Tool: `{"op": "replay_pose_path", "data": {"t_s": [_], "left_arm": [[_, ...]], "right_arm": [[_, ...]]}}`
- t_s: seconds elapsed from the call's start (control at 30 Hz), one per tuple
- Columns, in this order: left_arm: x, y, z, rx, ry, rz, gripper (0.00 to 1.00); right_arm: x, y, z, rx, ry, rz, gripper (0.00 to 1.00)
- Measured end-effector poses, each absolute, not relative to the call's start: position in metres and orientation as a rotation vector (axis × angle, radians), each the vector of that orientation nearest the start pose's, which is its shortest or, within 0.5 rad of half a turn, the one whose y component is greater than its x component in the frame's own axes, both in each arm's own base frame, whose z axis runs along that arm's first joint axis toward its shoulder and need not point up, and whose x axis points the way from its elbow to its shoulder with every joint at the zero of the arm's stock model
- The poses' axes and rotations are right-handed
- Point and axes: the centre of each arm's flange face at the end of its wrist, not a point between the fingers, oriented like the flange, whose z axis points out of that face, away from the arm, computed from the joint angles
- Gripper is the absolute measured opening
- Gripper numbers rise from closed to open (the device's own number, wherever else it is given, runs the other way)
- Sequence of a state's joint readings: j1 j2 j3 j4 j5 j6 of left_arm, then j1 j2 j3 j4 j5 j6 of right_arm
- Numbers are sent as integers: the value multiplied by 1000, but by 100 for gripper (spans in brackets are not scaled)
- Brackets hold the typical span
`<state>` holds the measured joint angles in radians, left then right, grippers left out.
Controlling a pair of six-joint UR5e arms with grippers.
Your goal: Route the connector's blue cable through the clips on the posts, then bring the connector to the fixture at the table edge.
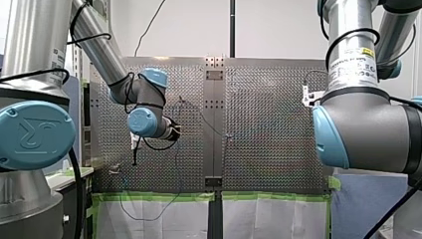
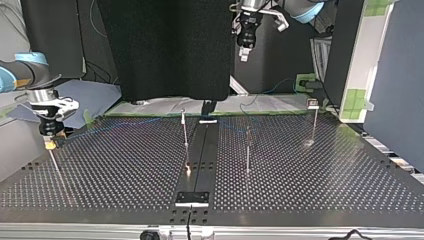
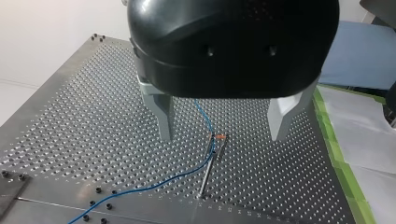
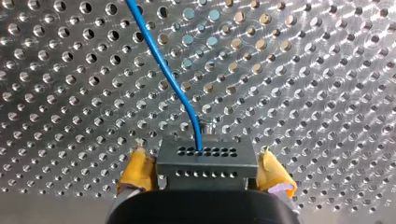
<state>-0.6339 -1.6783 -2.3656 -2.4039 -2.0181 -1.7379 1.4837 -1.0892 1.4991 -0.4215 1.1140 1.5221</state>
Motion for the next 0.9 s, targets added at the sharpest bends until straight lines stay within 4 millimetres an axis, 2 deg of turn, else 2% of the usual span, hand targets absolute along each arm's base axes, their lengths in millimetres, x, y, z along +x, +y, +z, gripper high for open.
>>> {"op": "replay_pose_path", "data": {"t_s": [0.9], "left_arm": [[237, -286, 164, 74, 1722, -203, 100]], "right_arm": [[116, -662, 285, 1435, -1001, 1392, 100]]}}
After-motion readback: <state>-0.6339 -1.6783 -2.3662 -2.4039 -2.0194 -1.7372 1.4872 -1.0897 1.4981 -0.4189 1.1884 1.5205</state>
